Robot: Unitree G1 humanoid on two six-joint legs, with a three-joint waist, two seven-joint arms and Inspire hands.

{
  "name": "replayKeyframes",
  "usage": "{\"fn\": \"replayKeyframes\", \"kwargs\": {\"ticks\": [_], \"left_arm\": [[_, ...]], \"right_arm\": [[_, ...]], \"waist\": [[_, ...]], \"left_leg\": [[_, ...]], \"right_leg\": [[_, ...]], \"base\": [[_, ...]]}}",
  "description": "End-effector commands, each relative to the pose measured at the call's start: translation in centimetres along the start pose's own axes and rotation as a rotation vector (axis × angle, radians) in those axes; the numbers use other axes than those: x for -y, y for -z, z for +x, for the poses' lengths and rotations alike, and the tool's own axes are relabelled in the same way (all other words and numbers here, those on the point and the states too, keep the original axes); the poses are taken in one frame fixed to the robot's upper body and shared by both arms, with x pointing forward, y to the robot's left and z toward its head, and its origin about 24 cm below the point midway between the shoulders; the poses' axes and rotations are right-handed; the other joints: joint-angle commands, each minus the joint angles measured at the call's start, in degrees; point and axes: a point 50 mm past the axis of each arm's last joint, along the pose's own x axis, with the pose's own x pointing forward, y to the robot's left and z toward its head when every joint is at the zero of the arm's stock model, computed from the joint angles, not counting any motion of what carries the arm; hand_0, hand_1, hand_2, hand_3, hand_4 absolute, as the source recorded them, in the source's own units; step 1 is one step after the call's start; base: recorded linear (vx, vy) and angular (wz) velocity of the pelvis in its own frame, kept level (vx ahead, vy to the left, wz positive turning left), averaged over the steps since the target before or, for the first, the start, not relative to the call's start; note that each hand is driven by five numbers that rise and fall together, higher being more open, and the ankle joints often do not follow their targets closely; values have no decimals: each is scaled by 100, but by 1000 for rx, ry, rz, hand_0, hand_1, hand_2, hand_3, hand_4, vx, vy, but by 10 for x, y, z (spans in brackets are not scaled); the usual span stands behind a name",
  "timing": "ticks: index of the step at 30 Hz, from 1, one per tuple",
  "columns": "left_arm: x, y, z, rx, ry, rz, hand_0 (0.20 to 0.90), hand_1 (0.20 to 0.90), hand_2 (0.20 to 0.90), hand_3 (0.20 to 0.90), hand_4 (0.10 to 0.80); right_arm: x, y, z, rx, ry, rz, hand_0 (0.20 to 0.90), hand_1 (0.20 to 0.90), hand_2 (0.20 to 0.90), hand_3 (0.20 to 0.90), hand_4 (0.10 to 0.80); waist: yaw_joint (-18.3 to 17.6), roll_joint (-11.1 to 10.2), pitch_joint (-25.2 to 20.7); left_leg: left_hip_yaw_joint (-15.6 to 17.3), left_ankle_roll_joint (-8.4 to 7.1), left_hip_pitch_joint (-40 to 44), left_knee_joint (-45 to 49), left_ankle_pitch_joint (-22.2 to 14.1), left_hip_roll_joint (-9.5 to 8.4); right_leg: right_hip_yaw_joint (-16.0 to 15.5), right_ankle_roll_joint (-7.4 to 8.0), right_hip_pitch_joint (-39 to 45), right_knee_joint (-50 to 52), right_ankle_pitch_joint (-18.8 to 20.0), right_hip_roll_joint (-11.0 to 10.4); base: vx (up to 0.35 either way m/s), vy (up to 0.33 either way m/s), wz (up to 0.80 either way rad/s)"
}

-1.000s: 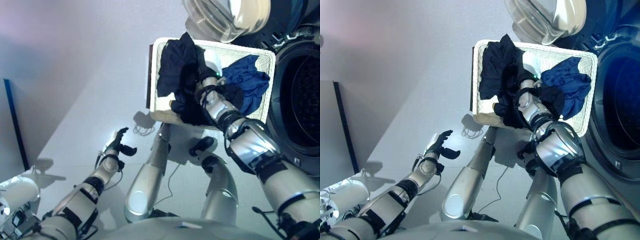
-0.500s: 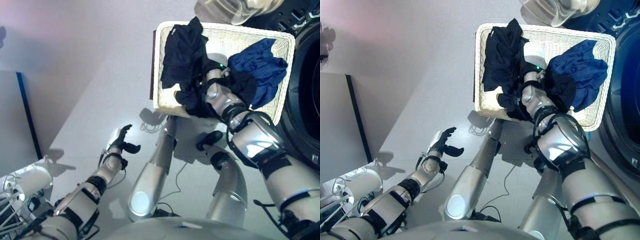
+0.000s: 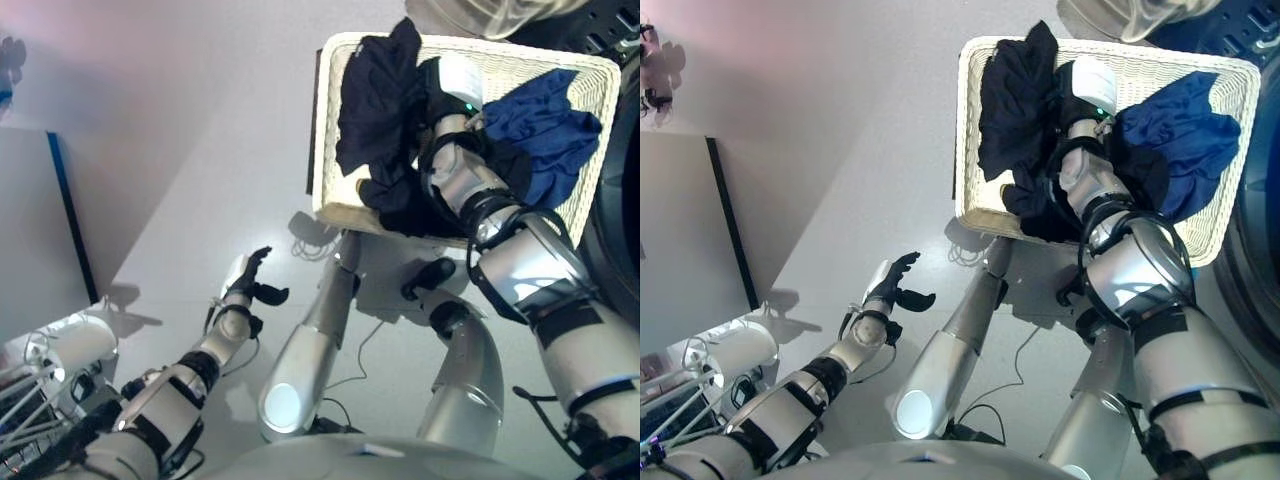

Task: Pick up the clothes and place them into the washing machine

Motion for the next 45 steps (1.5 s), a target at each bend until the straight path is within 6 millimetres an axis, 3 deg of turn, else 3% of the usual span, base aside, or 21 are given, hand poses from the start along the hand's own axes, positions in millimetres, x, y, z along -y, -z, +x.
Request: {"fn": "replayKeyframes", "kwargs": {"ticks": [1, 14, 20, 32, 34, 42, 45], "left_arm": [[-11, 28, -8, -83, -59, 28, 900, 900, 900, 900, 800], [-4, 50, -20, -162, -37, 37, 900, 900, 900, 900, 800], [0, 65, -30, -212, -11, 36, 900, 900, 900, 900, 800], [22, 92, -56, -296, 90, 4, 900, 900, 900, 900, 800], [27, 99, -62, -323, 113, 10, 900, 900, 900, 900, 800], [38, 123, -86, -431, 186, 7, 900, 900, 900, 900, 800], [39, 126, -89, -445, 193, 2, 900, 900, 900, 900, 800]], "right_arm": [[-17, 9, -9, -31, -58, 30, 300, 300, 300, 300, 400], [-48, -4, -27, -77, -101, 398, 300, 300, 300, 300, 400], [-70, 12, -46, -182, -135, 610, 300, 300, 300, 300, 400], [-118, 61, -115, -433, -194, 1023, 300, 300, 300, 300, 400], [-126, 70, -128, -492, -195, 1084, 300, 300, 300, 300, 400], [-152, 97, -189, -713, -172, 1407, 300, 300, 300, 300, 400], [-153, 100, -196, -731, -159, 1453, 300, 300, 300, 300, 400]], "waist": [[71, 295, 285], [-212, 174, 95], [-369, 95, -118], [-716, 54, -793], [-749, 108, -913], [-1075, -177, -1402], [-1152, -220, -1518]], "left_leg": [[982, 525, 121, 73, -223, -794], [1105, 607, 1012, -282, -166, -740], [1128, 658, 1580, -592, -98, -668], [1200, 680, 2609, -1180, -112, -518], [1237, 715, 2670, -1242, -6, -411], [1621, 757, 3417, -1635, -133, -203], [1680, 779, 3557, -1689, -172, -174]], "right_leg": [[672, 472, 836, -760, 50, 318], [843, 533, 1689, -1201, 196, 389], [845, 600, 2283, -1569, 271, 428], [748, 824, 3456, -2575, 545, 420], [728, 840, 3530, -2804, 804, 509], [931, 1020, 4112, -3435, 1054, 562], [985, 1053, 4200, -3536, 1121, 582]], "base": [[0, 0, 0], [6, 22, -3], [28, 19, -8], [68, 29, -2], [-20, 83, -3], [55, 27, -27], [60, 14, -22]]}}
